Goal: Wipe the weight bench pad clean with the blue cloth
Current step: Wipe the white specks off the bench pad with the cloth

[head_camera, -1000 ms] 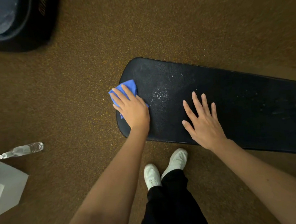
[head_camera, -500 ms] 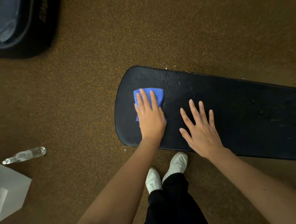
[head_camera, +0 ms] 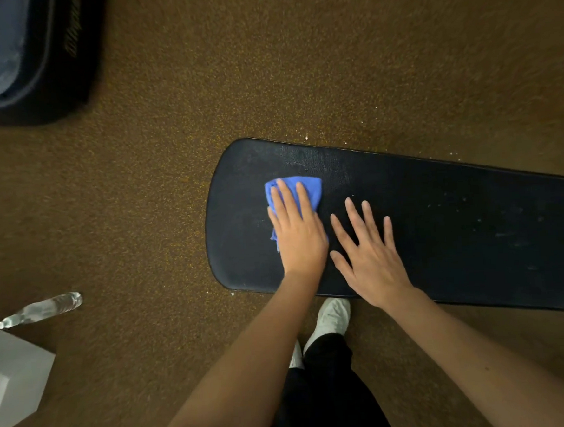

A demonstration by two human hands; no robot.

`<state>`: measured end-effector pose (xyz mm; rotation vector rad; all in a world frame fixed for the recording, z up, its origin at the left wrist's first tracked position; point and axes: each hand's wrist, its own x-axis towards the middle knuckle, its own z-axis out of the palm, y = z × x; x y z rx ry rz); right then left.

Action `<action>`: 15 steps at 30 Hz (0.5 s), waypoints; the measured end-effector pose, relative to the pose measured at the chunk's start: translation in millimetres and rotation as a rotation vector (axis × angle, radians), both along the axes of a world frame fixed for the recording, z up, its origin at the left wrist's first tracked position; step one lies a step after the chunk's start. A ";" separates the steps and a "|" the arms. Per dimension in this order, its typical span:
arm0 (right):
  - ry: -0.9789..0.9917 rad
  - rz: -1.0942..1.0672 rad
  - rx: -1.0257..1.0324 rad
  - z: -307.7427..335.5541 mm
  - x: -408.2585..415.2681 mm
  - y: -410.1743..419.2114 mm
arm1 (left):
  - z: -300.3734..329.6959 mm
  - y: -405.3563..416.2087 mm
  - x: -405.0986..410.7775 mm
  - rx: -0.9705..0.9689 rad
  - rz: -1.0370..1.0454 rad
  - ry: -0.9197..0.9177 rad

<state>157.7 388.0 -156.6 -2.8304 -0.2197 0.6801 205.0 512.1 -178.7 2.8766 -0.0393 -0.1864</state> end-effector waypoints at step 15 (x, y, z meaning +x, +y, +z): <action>-0.019 -0.168 0.088 8.4 5.5 5.8 | 14.9 -16.8 -10.0 -0.115 0.116 0.113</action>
